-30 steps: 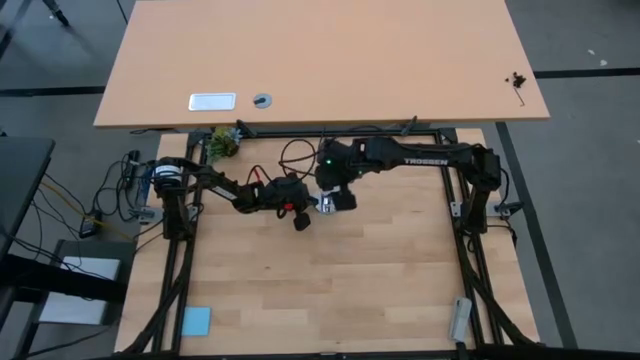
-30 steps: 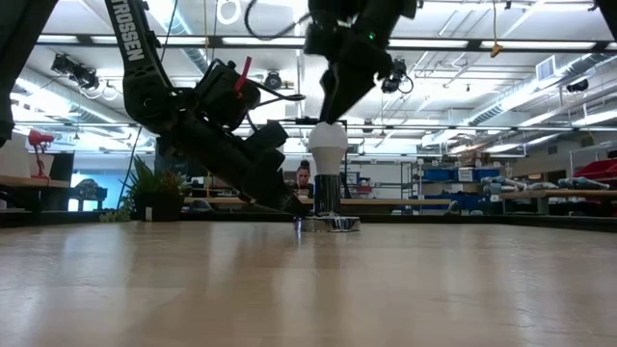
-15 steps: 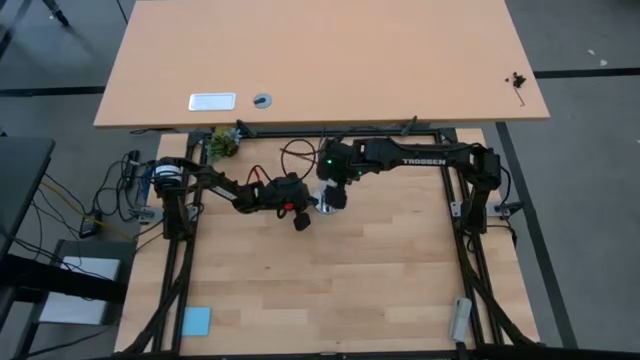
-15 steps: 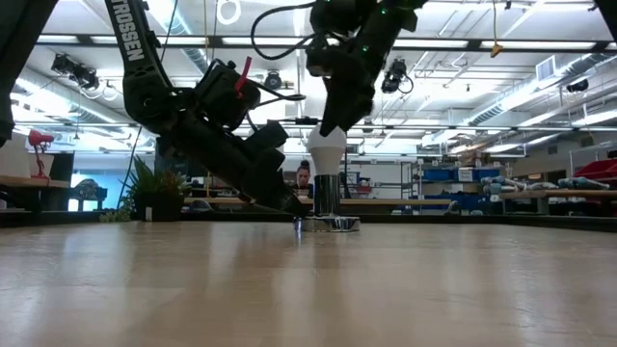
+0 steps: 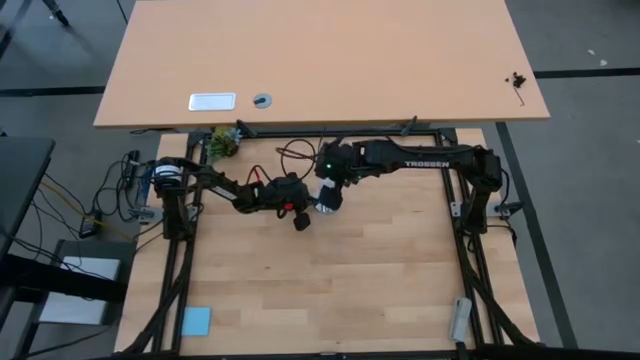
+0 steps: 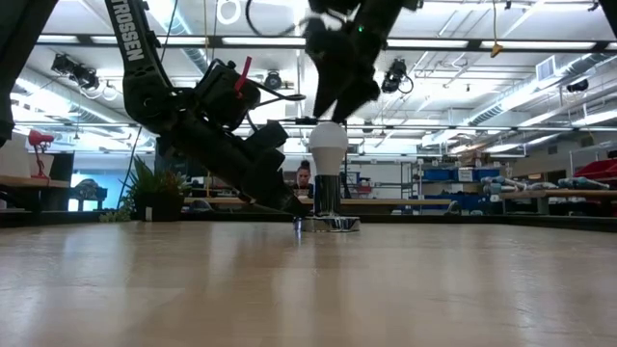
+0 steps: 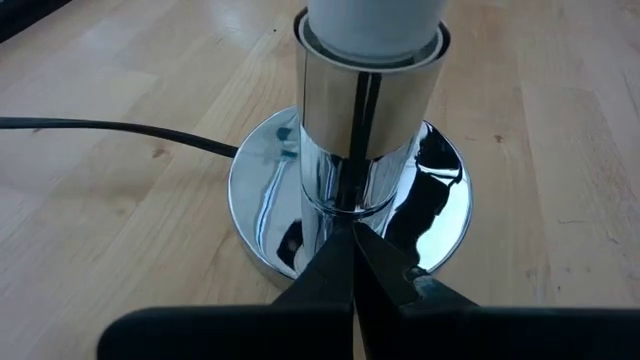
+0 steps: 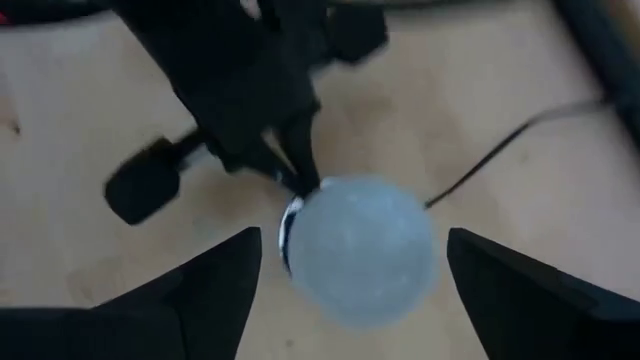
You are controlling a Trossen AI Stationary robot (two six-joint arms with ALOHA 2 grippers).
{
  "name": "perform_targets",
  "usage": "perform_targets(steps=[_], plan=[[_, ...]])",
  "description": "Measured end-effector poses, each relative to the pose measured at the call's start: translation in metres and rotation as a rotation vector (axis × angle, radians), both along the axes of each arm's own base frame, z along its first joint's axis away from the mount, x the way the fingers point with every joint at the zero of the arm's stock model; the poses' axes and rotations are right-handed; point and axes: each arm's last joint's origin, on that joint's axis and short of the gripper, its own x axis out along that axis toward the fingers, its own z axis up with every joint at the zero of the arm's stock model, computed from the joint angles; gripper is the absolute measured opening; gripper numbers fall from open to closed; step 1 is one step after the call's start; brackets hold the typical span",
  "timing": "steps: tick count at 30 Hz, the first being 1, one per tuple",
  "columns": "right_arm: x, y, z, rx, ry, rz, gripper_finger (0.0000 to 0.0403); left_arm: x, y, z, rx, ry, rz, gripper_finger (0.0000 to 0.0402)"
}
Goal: Screw lightbulb
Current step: Insert the white lightbulb into the silver lamp
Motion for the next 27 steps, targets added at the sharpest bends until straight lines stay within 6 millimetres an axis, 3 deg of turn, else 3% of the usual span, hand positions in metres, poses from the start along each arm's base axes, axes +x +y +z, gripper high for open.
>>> perform_targets(steps=[5, 9, 11, 17, 22, 27], plan=[[0.003, -0.002, 0.015, -0.125, -0.005, 0.186, 0.034, 0.0, 0.0, 0.0, 0.0, 0.0, 0.0, 0.0002], [0.001, -0.002, 0.012, -0.169, 0.039, 0.472, 0.0341, 0.0, 0.0, 0.0, 0.0, 0.0, 0.0, 0.0002], [0.001, -0.007, 0.01, -0.169, 0.018, 0.526, 0.0337, 0.0, 0.0, 0.0, 0.0, 0.0, 0.0, 0.0002], [-0.002, -0.022, -0.005, -0.111, 0.035, 0.51, 0.032, 0.0, 0.0, 0.0, 0.0, 0.0, 0.0, 0.0002], [-0.002, -0.023, -0.013, -0.079, 0.02, 0.5, 0.0306, 0.0, 0.0, 0.0, 0.0, 0.0, 0.0, 0.0002], [0.0, -0.018, -0.016, -0.019, 0.01, 0.316, 0.0283, 0.0, 0.0, 0.0, 0.0, 0.0, 0.001, 0.0002]])
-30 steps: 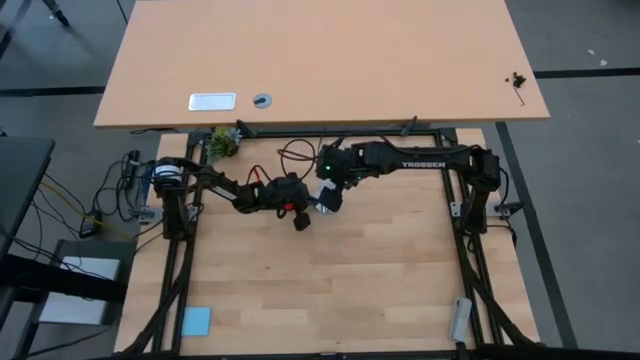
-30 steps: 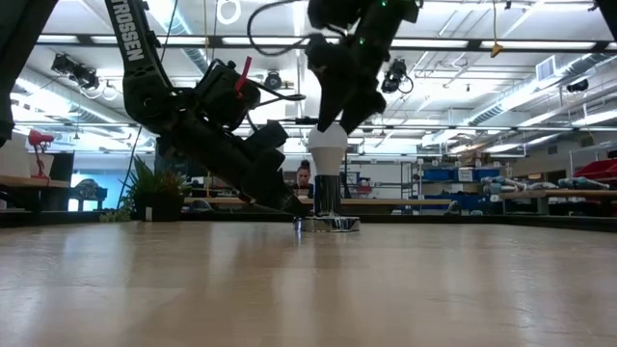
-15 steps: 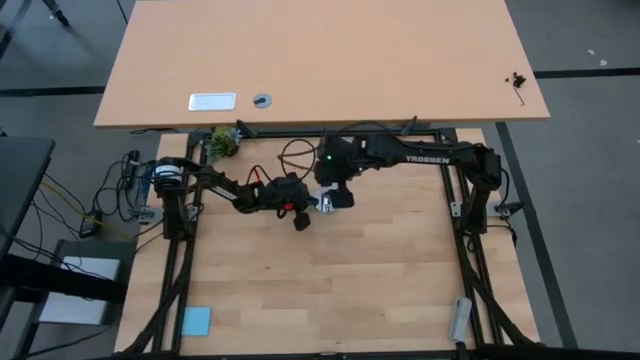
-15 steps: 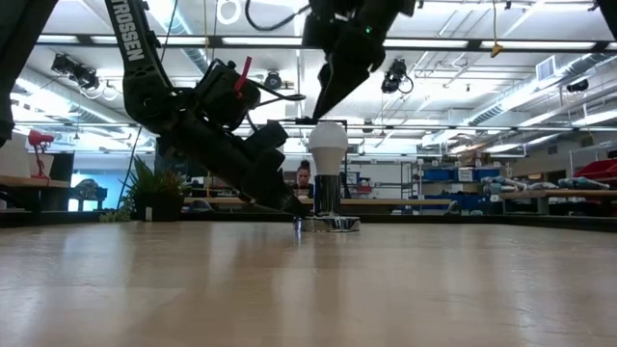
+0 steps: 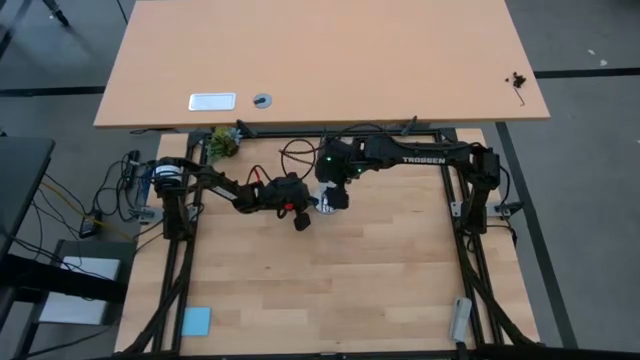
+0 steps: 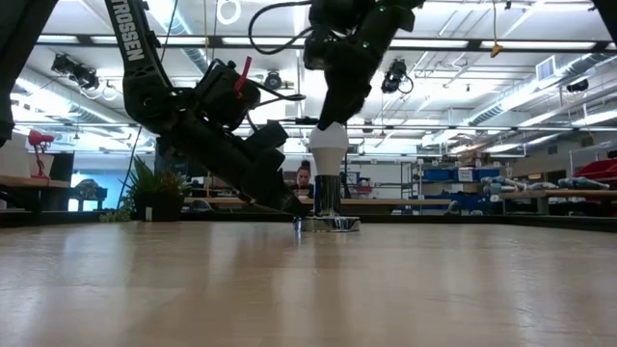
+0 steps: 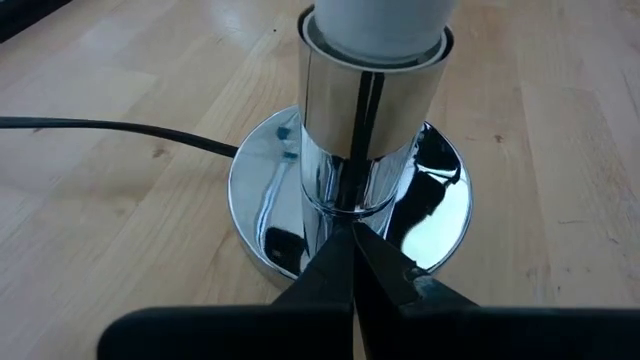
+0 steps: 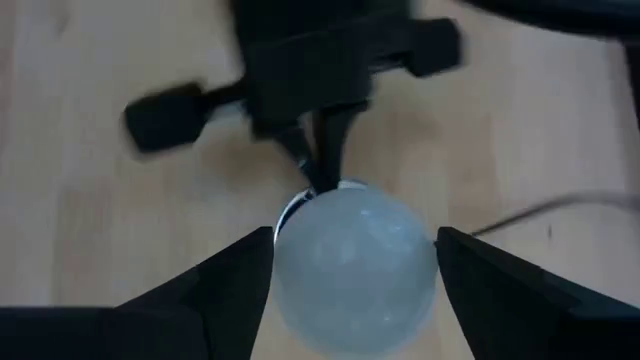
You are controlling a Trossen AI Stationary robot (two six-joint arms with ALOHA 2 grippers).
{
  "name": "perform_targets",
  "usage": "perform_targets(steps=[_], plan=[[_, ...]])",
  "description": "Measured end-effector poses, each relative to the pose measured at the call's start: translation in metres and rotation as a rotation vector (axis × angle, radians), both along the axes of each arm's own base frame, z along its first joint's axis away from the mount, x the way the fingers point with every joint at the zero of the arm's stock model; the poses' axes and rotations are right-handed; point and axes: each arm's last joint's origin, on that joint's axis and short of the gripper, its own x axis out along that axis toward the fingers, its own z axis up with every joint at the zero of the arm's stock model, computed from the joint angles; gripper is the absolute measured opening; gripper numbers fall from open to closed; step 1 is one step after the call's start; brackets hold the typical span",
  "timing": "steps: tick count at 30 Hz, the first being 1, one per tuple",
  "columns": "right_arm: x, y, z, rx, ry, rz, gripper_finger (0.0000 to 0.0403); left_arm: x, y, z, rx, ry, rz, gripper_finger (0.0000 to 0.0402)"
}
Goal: Screw lightbulb
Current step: Insert the white lightbulb into the silver lamp
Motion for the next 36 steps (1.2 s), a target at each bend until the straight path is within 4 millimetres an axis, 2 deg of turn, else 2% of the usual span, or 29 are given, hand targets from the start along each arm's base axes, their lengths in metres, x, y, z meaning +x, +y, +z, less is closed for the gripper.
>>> perform_targets(steps=[4, 7, 13, 17, 19, 25, 36], plan=[[-0.003, 0.003, -0.005, 0.117, 0.002, -0.347, 0.0265, 0.0, 0.0, 0.0, 0.0, 0.0, -0.001, 0.0002], [-0.005, 0.003, -0.009, 0.157, 0.007, -0.427, 0.0261, 0.0, 0.0, 0.0, 0.0, 0.0, 0.0, 0.0002], [-0.002, 0.003, 0.004, 0.113, 0.001, -0.315, 0.0279, 0.0, 0.0, 0.0, 0.0, 0.0, 0.0, 0.0002], [0.003, 0.002, 0.026, 0.022, -0.055, -0.198, 0.0296, 0.0, 0.0, 0.0, -0.001, 0.001, 0.0, 0.0002], [0.003, 0.002, 0.03, -0.037, -0.055, -0.107, 0.0302, 0.0, 0.0, 0.0, -0.001, 0.001, 0.0, 0.0002], [0.001, 0.003, 0.025, -0.162, 0.02, 0.184, 0.0302, 0.0, 0.0, 0.0, -0.001, 0.004, 0.0, 0.0002], [-0.001, 0.001, -0.001, -0.137, 0.027, 0.234, 0.027, 0.0, 0.0, 0.0, -0.002, 0.005, 0.0, 0.0002]])
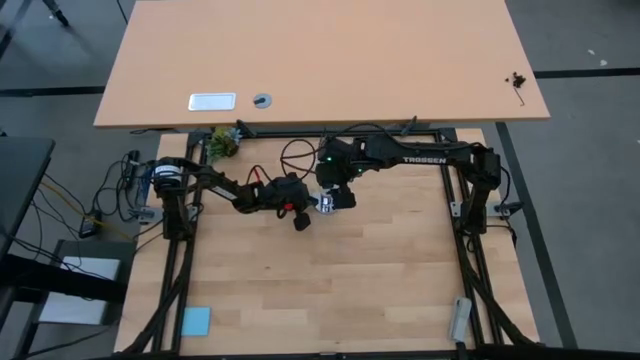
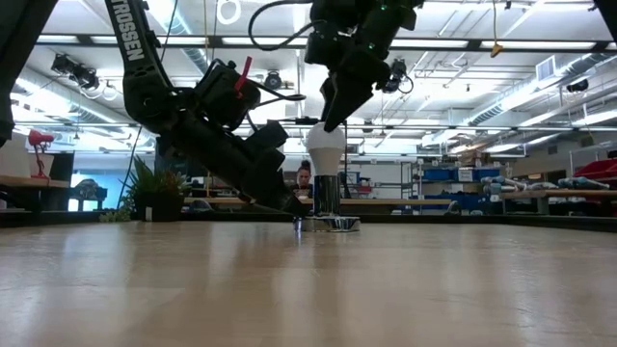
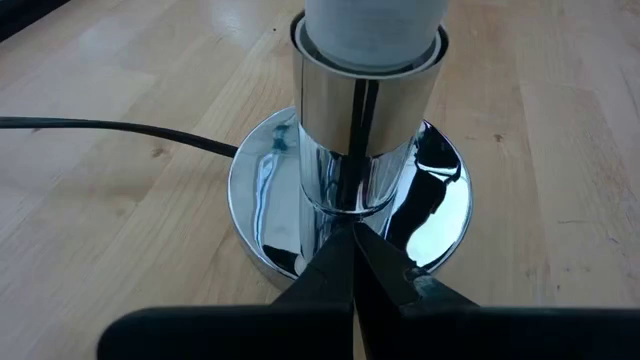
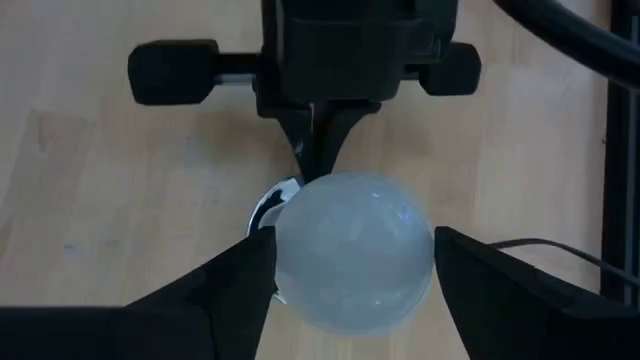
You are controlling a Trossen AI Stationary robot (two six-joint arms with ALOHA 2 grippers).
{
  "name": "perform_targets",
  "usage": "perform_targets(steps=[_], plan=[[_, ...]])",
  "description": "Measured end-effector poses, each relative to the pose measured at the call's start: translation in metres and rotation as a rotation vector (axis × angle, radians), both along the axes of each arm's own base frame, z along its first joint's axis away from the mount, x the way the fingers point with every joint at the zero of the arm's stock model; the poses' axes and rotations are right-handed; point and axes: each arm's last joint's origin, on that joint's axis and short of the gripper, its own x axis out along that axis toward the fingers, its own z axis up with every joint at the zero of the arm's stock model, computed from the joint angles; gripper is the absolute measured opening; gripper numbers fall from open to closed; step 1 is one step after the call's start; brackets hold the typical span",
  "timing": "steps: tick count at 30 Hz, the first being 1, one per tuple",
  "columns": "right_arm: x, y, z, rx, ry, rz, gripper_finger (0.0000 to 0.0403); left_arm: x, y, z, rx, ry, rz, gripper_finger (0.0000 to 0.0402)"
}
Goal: Screw lightbulb
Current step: Insert the white lightbulb into the silver lamp
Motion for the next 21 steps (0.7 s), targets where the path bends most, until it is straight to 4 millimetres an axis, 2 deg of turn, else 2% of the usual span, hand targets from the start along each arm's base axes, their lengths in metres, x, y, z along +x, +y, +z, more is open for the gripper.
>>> perform_targets(steps=[5, 12, 15, 21], plan=[[0.0, -0.001, 0.0, 0.046, -0.006, -0.154, 0.0251, 0.0, 0.0, 0.0, 0.0, 0.0, 0.0, 0.0002], [0.0, 0.004, -0.001, 0.245, -0.038, -0.585, 0.0242, 0.0, 0.0, 0.0, 0.0, 0.0, 0.0, 0.0002], [0.002, 0.009, -0.001, 0.26, -0.048, -0.598, 0.025, 0.0, 0.0, 0.0, 0.0, 0.0, 0.0, 0.0002], [0.002, 0.014, 0.004, 0.2, -0.057, -0.471, 0.0272, 0.0, 0.0, 0.0, 0.0, 0.0, 0.0, 0.0002]])
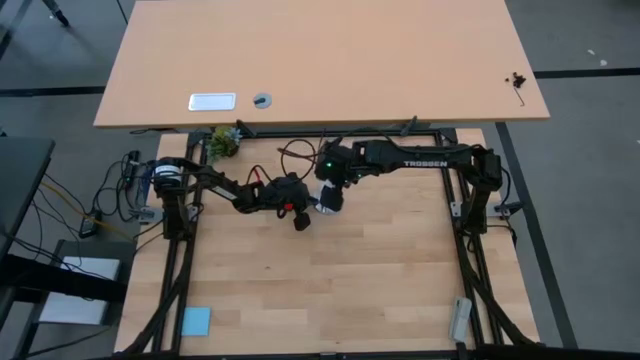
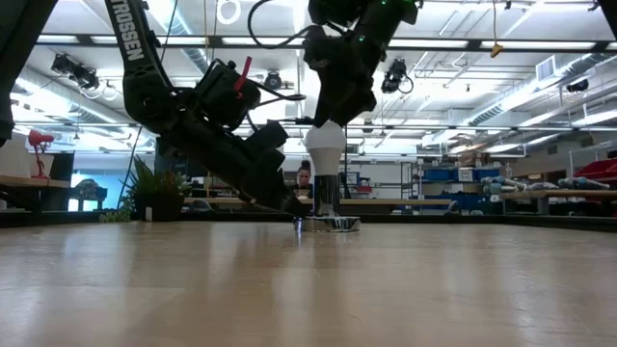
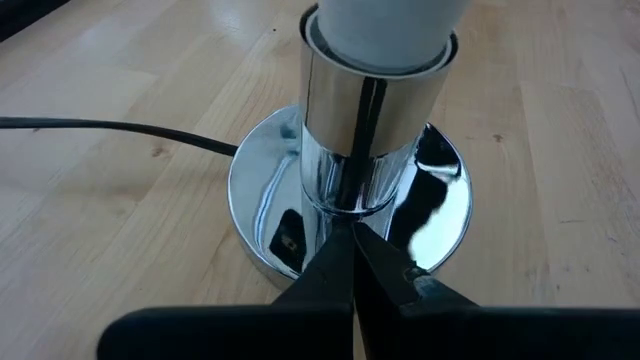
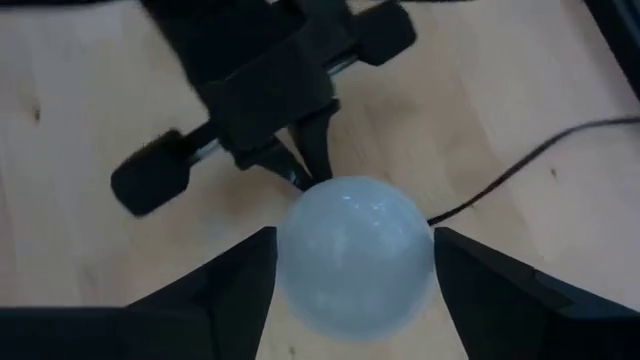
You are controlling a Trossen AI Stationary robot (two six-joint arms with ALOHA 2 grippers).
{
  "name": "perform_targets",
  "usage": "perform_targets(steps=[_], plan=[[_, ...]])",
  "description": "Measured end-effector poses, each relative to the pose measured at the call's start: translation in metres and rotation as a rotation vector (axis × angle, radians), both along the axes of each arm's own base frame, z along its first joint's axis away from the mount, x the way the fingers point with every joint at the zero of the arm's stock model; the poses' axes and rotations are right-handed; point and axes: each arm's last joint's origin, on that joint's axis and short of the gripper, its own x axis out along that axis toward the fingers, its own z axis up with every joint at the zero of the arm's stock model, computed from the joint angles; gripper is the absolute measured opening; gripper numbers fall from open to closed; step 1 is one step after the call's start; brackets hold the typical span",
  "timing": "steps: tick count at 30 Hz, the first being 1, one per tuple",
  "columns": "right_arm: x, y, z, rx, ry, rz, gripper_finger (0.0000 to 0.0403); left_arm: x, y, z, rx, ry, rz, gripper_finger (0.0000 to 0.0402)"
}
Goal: Screw lightbulb
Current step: Insert the white lightbulb into the silver lamp
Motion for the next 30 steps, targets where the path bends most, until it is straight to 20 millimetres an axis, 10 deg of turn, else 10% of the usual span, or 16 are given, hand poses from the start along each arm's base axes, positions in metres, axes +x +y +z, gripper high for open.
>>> perform_targets(steps=[10, 30], plan=[[-0.002, -0.003, 0.023, -0.239, 0.011, 0.388, 0.0289, 0.0, 0.0, 0.0, 0.0, 0.001, 0.0, 0.0002], [-0.007, -0.013, -0.001, -0.196, 0.026, 0.43, 0.0276, 0.0, 0.0, 0.0, -0.001, 0.002, 0.0, 0.0002]])
